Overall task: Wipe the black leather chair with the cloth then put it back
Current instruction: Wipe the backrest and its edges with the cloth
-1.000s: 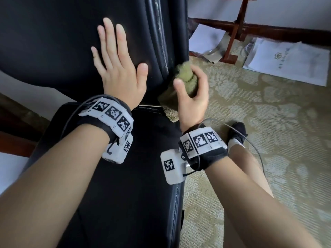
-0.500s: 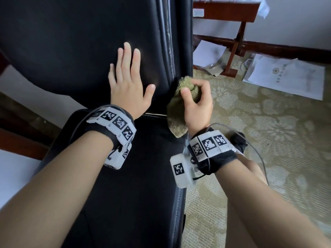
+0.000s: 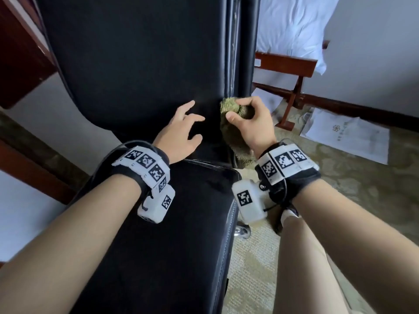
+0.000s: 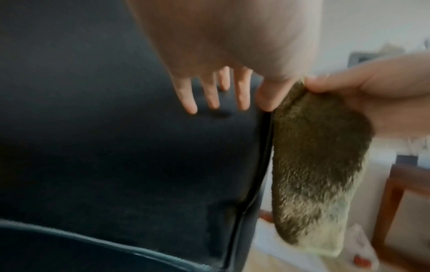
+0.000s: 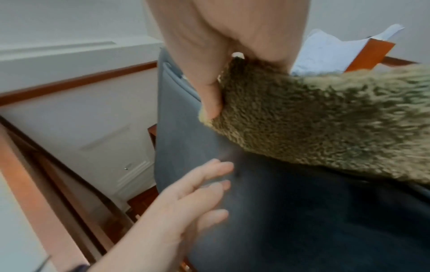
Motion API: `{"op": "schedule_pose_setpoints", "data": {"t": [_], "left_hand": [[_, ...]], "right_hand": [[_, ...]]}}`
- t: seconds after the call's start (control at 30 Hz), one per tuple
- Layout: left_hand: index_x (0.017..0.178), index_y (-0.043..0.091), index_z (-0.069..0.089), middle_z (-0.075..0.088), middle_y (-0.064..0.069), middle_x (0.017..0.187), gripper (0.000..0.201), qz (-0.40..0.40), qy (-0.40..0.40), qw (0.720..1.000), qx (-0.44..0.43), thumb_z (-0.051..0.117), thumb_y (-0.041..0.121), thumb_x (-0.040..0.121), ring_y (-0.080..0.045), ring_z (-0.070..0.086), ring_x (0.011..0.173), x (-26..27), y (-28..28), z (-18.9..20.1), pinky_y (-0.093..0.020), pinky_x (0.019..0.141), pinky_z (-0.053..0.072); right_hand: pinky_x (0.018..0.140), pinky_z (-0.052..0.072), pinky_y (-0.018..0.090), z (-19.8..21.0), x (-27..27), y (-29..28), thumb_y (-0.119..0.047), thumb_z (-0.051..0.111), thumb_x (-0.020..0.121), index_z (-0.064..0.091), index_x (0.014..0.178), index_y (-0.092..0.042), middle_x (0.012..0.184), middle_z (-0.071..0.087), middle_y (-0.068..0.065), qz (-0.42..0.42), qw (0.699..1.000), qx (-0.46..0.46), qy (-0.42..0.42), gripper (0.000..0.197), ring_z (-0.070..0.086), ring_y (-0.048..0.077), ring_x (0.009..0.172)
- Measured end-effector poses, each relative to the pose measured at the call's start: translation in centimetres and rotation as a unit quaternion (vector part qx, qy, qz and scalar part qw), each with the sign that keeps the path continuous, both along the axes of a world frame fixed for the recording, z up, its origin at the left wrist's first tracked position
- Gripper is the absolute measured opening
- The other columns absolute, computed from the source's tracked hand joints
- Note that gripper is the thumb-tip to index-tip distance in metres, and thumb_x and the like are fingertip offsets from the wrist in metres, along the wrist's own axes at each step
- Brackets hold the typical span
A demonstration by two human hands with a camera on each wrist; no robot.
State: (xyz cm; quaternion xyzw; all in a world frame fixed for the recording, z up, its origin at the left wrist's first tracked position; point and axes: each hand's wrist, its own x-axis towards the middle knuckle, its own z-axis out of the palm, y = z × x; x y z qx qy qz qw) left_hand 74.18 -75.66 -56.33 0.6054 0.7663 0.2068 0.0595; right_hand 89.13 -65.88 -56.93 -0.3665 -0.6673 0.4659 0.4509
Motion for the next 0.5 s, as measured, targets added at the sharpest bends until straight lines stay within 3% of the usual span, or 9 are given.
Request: {"op": "schedule_pose_setpoints", "data": {"t": [0.1, 0.2, 0.27, 0.33, 0.4, 0.5], "left_hand": [[0.127, 0.021, 0.05, 0.036, 0.009, 0.142, 0.037, -0.019, -0.165, 0.986, 0.015, 0.057, 0.022, 0.091, -0.006, 0.041, 0.122, 1.1, -0.2, 1.0, -0.029, 0.104, 0.035], [0.119, 0.027, 0.051, 0.055, 0.009, 0.124, 0.033, -0.034, -0.288, 0.957, -0.01, 0.062, 0.025, 0.089, -0.004, 0.05, 0.115, 2.5, -0.4, 2.1, -0.028, 0.101, 0.04], [0.108, 0.025, 0.059, 0.066, 0.006, 0.108, 0.023, -0.038, -0.356, 0.934, -0.02, 0.064, 0.02, 0.087, -0.006, 0.061, 0.102, 3.3, -0.6, 2.8, -0.022, 0.091, 0.046], [0.096, 0.02, 0.065, 0.07, 0.004, 0.095, 0.012, -0.025, -0.381, 0.924, -0.023, 0.066, 0.016, 0.085, -0.008, 0.066, 0.089, 3.6, -1.1, 3.3, -0.019, 0.082, 0.051], [0.093, 0.015, 0.068, 0.071, 0.0, 0.093, 0.009, -0.015, -0.373, 0.927, -0.021, 0.068, 0.013, 0.084, -0.012, 0.068, 0.088, 3.4, -1.7, 3.5, -0.021, 0.083, 0.053], [0.083, 0.015, 0.069, 0.071, -0.001, 0.087, 0.006, -0.007, -0.364, 0.931, -0.016, 0.07, 0.009, 0.081, -0.008, 0.067, 0.08, 2.7, -3.2, 4.0, -0.021, 0.082, 0.051]], "right_hand": [[0.091, 0.047, 0.032, 2.4, 0.5, -0.8, -0.01, 0.07, 0.08, 0.053, 0.09, -0.019, 0.085, 0.054, -0.014, 0.025, 0.999, -0.013, 0.022, 0.021, 0.054, 0.012, 0.092], [0.089, 0.051, 0.039, 4.3, 0.8, -1.9, -0.007, 0.069, 0.08, 0.054, 0.086, -0.025, 0.087, 0.058, -0.006, 0.067, 0.996, -0.027, 0.051, 0.024, 0.058, 0.015, 0.091], [0.088, 0.052, 0.04, 5.1, 0.7, -2.5, -0.007, 0.069, 0.081, 0.054, 0.086, -0.027, 0.092, 0.06, 0.0, 0.086, 0.994, -0.038, 0.064, 0.026, 0.059, 0.017, 0.091], [0.089, 0.051, 0.043, 5.6, 0.6, -2.9, -0.007, 0.068, 0.081, 0.053, 0.088, -0.028, 0.098, 0.061, 0.005, 0.09, 0.992, -0.043, 0.074, 0.027, 0.06, 0.02, 0.094], [0.09, 0.051, 0.042, 6.0, 0.7, -3.1, -0.005, 0.067, 0.081, 0.053, 0.091, -0.025, 0.1, 0.059, 0.005, 0.086, 0.992, -0.035, 0.083, 0.026, 0.059, 0.02, 0.095], [0.085, 0.05, 0.027, 6.3, 0.9, -3.1, -0.002, 0.065, 0.082, 0.054, 0.103, -0.017, 0.094, 0.056, -0.006, 0.069, 0.993, -0.029, 0.091, 0.027, 0.056, 0.008, 0.088]]}}
